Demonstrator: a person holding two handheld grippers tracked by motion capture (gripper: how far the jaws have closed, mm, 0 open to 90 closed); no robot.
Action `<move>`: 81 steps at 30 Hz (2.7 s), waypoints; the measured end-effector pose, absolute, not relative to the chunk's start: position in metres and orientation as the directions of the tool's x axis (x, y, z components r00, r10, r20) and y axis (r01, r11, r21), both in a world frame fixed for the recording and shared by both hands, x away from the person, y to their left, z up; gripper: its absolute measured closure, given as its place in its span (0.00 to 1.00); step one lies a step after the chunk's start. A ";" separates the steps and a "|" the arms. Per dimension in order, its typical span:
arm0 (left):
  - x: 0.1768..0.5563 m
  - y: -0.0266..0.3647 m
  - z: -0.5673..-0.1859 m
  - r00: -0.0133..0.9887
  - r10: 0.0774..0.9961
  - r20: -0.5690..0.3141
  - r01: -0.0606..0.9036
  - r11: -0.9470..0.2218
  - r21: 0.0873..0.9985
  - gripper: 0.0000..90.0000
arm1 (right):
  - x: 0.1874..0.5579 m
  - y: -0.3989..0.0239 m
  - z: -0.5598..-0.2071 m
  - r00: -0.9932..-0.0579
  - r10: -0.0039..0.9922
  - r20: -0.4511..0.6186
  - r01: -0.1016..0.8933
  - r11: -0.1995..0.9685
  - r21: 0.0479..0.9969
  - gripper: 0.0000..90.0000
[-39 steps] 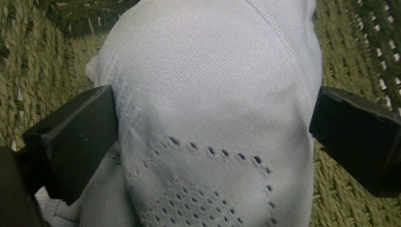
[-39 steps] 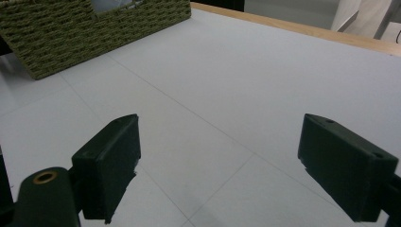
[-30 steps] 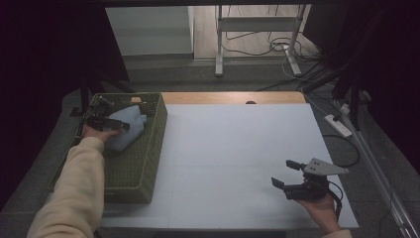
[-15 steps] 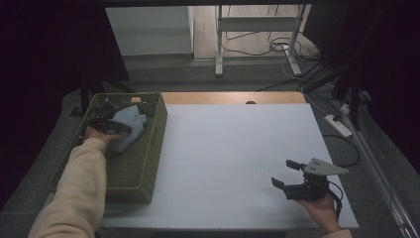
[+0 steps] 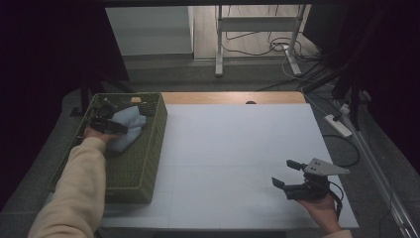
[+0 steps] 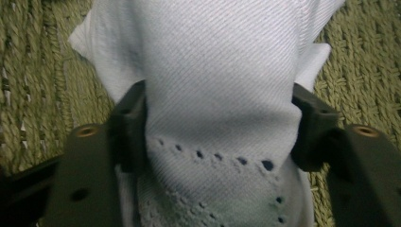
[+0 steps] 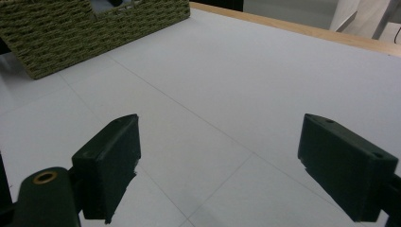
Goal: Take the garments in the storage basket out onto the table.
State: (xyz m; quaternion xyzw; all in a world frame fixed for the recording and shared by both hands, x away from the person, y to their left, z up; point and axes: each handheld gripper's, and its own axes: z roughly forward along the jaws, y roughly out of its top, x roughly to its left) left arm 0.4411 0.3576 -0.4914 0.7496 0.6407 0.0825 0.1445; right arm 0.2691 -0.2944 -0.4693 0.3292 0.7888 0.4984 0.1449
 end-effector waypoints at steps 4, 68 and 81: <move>0.440 0.360 -0.488 0.171 0.983 -0.066 0.934 -0.140 0.329 0.53 | 0.269 -0.294 -0.469 -0.741 0.664 0.098 0.374 0.288 0.882 0.15; 0.366 0.366 -0.396 0.191 0.968 -0.166 0.701 -0.016 0.713 0.65 | 0.269 -0.294 -0.469 -0.741 0.666 0.089 0.369 0.292 0.882 0.15; 0.357 0.358 -0.386 0.224 0.959 -0.174 0.659 -0.017 0.752 0.65 | 0.270 -0.296 -0.470 -0.736 0.670 0.093 0.375 0.290 0.880 0.15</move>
